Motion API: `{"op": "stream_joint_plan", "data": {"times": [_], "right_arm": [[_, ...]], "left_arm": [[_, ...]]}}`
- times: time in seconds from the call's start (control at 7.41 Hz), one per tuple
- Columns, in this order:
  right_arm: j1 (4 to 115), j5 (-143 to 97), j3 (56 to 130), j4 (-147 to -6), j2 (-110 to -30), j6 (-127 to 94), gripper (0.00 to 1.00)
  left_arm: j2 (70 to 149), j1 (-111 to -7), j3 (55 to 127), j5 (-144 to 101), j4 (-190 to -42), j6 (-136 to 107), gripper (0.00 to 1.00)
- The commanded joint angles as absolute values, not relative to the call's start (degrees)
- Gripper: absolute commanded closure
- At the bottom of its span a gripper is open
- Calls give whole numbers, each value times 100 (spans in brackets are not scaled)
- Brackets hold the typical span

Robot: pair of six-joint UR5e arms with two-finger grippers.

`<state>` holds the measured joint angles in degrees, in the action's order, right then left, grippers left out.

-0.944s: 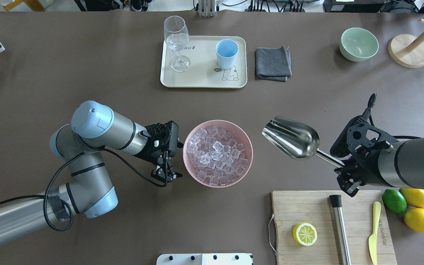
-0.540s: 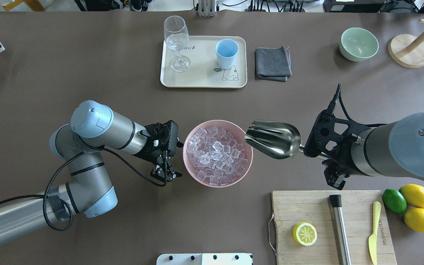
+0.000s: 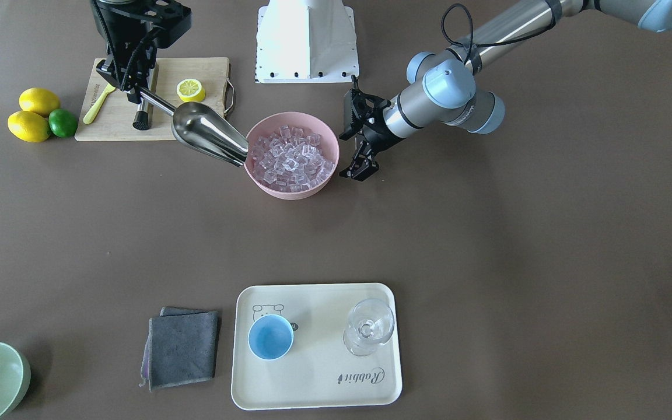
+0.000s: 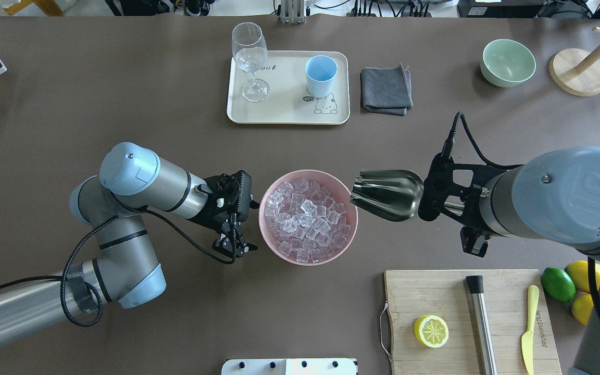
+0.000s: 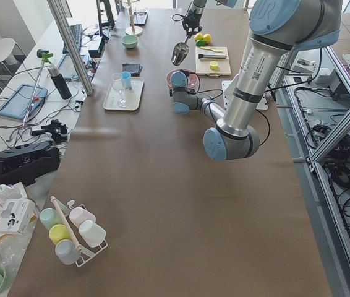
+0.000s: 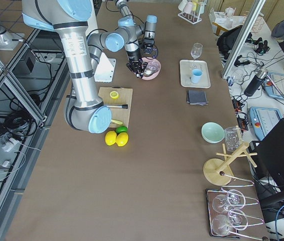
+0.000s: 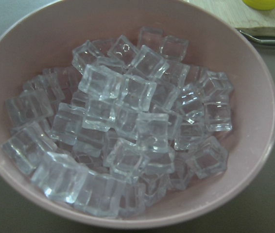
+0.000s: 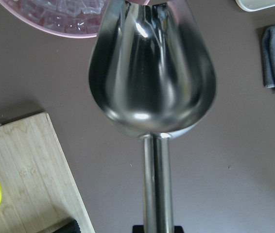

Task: Put ice in cup with scoop
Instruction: 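Lift the metal scoop with the right gripper and carry it toward the bowl, then lower the scoop into the ice cubes with the right gripper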

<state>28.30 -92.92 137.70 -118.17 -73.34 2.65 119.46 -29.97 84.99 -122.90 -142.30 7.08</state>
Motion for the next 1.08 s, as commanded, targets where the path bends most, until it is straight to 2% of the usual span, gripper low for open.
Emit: {"op": "stream_joint_plan", "data": {"times": [0.0,0.94], "right_arm": [[2830,-8983,13650,-13442,-6121,1121,100],[2839,-8797,13289,-13869,-5652,1933,100]], "left_arm": [[11944,-2997,8499,-12287,-14229,703,2],[11953,-2997,8490,-12287,-14229,703,2]]}}
